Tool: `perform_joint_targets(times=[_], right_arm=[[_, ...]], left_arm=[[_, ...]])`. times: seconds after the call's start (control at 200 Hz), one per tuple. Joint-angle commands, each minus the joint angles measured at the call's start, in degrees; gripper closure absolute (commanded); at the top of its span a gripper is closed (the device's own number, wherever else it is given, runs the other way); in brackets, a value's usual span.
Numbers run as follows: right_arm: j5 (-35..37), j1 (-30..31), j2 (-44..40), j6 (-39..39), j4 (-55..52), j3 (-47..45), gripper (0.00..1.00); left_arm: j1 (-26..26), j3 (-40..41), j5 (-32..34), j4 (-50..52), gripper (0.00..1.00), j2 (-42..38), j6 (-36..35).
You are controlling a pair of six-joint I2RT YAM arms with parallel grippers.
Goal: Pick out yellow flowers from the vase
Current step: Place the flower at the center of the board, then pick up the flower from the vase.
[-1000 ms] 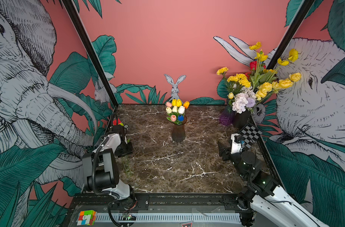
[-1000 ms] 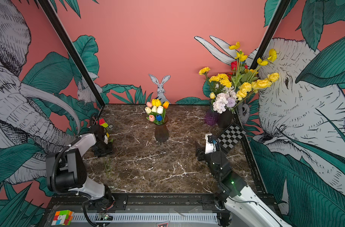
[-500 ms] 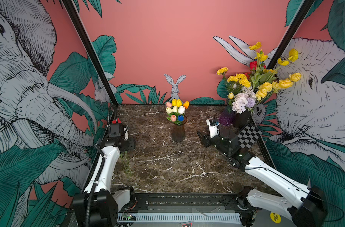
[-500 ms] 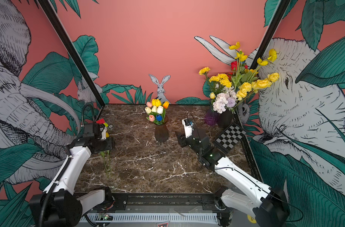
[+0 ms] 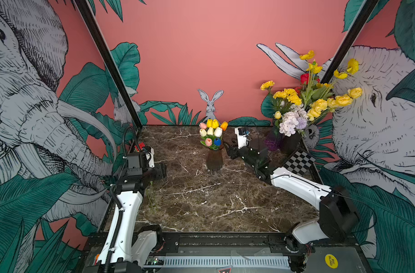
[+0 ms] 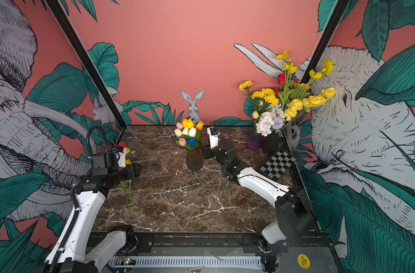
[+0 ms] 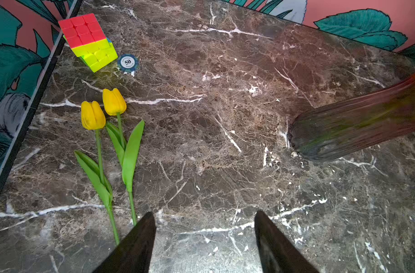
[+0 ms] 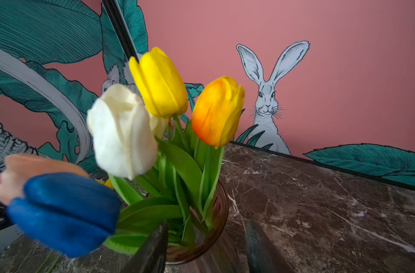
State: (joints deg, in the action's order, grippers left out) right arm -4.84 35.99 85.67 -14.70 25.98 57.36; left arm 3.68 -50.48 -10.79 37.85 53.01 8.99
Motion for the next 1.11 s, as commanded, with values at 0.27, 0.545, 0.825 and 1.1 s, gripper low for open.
perform_joint_targets(times=[0.27, 0.545, 0.825, 1.1], right_arm=[[-2.15, -1.61, 8.10, 3.34, 8.87, 6.79, 0.55], [-4.57, -1.94, 11.36, 2.62, 10.69, 8.87, 0.63], [-6.04, -2.33, 12.83, 1.57, 12.17, 9.78, 0.71], [-7.18, -2.59, 13.56, 0.90, 12.17, 11.07, 0.81]], left_arm=[[-0.46, 0.56, -0.75, -0.37, 0.32, -1.69, 1.22], [-0.56, 0.53, -0.11, -0.24, 0.32, -1.58, 1.23], [-0.54, 0.55, -0.02, -0.14, 0.33, -0.68, 1.11], [-0.52, 0.56, 0.06, -0.14, 0.34, -0.35, 1.03]])
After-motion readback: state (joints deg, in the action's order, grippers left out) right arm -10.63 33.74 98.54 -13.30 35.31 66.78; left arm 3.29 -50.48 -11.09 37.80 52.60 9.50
